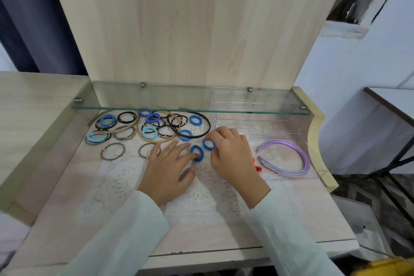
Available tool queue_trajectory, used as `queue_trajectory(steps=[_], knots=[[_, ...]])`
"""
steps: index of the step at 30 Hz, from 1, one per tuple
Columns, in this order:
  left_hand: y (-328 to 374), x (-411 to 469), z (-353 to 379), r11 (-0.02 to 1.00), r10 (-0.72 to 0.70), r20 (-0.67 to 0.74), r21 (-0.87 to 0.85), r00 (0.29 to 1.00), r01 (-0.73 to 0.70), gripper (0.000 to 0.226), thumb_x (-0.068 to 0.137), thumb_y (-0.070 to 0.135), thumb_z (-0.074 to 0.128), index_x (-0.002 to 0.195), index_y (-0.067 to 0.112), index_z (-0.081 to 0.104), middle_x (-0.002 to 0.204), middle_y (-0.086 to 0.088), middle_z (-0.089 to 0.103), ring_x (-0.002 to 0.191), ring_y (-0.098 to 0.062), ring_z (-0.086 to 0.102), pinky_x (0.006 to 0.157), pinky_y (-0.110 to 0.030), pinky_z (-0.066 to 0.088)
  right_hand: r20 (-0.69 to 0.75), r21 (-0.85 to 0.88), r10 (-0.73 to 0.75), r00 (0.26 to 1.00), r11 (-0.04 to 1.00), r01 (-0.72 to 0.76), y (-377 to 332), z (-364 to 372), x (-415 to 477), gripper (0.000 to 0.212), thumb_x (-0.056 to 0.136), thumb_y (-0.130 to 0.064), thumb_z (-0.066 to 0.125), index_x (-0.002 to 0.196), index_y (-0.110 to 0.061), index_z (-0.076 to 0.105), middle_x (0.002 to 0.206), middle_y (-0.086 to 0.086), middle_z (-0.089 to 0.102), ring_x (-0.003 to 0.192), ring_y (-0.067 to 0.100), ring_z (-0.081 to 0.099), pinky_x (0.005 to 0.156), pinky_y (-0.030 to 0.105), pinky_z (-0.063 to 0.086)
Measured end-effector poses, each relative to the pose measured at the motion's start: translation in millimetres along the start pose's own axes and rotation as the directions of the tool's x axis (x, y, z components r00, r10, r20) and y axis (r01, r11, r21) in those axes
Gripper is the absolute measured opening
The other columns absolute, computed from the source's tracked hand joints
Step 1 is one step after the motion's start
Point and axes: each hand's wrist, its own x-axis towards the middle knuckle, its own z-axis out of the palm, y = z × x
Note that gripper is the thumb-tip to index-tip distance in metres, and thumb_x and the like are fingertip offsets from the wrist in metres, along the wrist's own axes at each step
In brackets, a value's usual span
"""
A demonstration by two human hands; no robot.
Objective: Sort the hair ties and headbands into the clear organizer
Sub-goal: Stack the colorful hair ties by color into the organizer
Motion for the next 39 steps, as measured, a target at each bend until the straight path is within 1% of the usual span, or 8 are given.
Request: queue_trajectory(steps=[7, 12, 17, 23, 27, 31, 35, 39], knots=[[-22, -13, -5, 0.999, -0.042, 0.007, -0.006, 0.999, 0.042, 0.043, 0.085, 0.047, 0.036, 0.117, 0.037, 0.064, 0.134, 0.013, 0.058, 0.136, -0.018, 0.045, 0.114, -0.054, 0.019, 0.039, 0.034, 0.005, 0.999, 0.999, -0.007, -28, 12, 0, 0.038, 0.076, -0.007, 0.049, 0.111, -0.01, 0.064, 0.105, 0.007, 0.061, 0.095, 0.029, 0.055, 0.075, 0.043, 0.049], [-41, -27, -15, 0.996, -0.087, 0.007, -0.029, 0.996, 0.087, 0.053, 0.085, 0.049, 0.025, 0.121, 0.038, 0.063, 0.135, 0.019, 0.057, 0.14, -0.015, 0.041, 0.118, -0.047, 0.013, 0.166, 0.003, 0.025, 0.986, 1.0, -0.026, -43, 24, 3, 0.043, 0.086, -0.009, 0.049, 0.129, -0.009, 0.052, 0.124, 0.008, 0.053, 0.112, 0.026, 0.049, 0.09, 0.036, 0.045], [-58, -38, -20, 0.991, -0.122, 0.003, -0.047, 0.993, 0.122, 0.06, 0.085, 0.049, 0.021, 0.126, 0.035, 0.063, 0.137, 0.021, 0.056, 0.142, -0.015, 0.039, 0.118, -0.04, 0.012, 0.321, -0.028, 0.068, 0.945, 0.998, -0.063, -52, 48, 3, 0.053, 0.095, -0.015, 0.038, 0.147, -0.008, 0.03, 0.155, 0.011, 0.026, 0.143, 0.026, 0.022, 0.113, 0.037, 0.025], [-67, -44, -19, 0.991, -0.107, 0.031, -0.076, 0.994, 0.109, 0.061, 0.088, 0.05, 0.022, 0.136, 0.036, 0.056, 0.145, 0.023, 0.046, 0.143, -0.01, 0.034, 0.12, -0.035, 0.013, 0.334, -0.034, 0.084, 0.939, 0.996, -0.078, -53, 66, -5, 0.054, 0.1, -0.031, 0.022, 0.15, -0.012, 0.024, 0.161, 0.01, 0.01, 0.148, 0.027, 0.009, 0.119, 0.04, 0.01], [-65, -42, -20, 0.99, -0.111, 0.021, -0.088, 0.994, 0.113, 0.059, 0.088, 0.05, 0.023, 0.137, 0.038, 0.054, 0.148, 0.019, 0.044, 0.144, -0.01, 0.033, 0.12, -0.037, 0.015, 0.335, -0.023, 0.089, 0.938, 0.996, -0.086, -49, 70, -8, 0.054, 0.1, -0.034, 0.021, 0.151, -0.016, 0.023, 0.161, 0.007, 0.011, 0.148, 0.025, 0.009, 0.119, 0.039, 0.008], [-69, -36, -22, 0.99, -0.134, -0.086, -0.055, 0.987, 0.129, 0.049, 0.089, 0.045, 0.035, 0.13, 0.035, 0.059, 0.141, 0.012, 0.054, 0.137, -0.016, 0.045, 0.111, -0.044, 0.032, 0.275, -0.022, 0.096, 0.957, 0.995, -0.093, -52, 69, -10, 0.062, 0.092, -0.038, 0.014, 0.146, -0.016, 0.035, 0.158, 0.009, 0.024, 0.146, 0.029, 0.017, 0.118, 0.042, 0.012], [-80, -27, -23, 0.98, -0.197, -0.159, -0.006, 0.967, 0.198, 0.045, 0.088, 0.041, 0.037, 0.125, 0.032, 0.061, 0.138, 0.009, 0.057, 0.134, -0.018, 0.048, 0.109, -0.046, 0.035, 0.205, -0.067, 0.148, 0.968, 0.988, -0.137, -53, 66, -14, 0.05, 0.093, -0.037, 0.035, 0.138, -0.017, 0.044, 0.154, 0.011, 0.031, 0.145, 0.034, 0.017, 0.117, 0.049, 0.014], [-88, -23, -17, 0.959, -0.269, -0.169, 0.044, 0.948, 0.28, 0.048, 0.087, 0.039, 0.036, 0.126, 0.029, 0.062, 0.14, 0.002, 0.057, 0.134, -0.025, 0.048, 0.111, -0.047, 0.03, 0.21, -0.096, 0.215, 0.954, 0.975, -0.199, -52, 64, -14, 0.051, 0.093, -0.04, 0.036, 0.139, -0.017, 0.042, 0.154, 0.013, 0.029, 0.144, 0.038, 0.013, 0.117, 0.05, 0.011]])
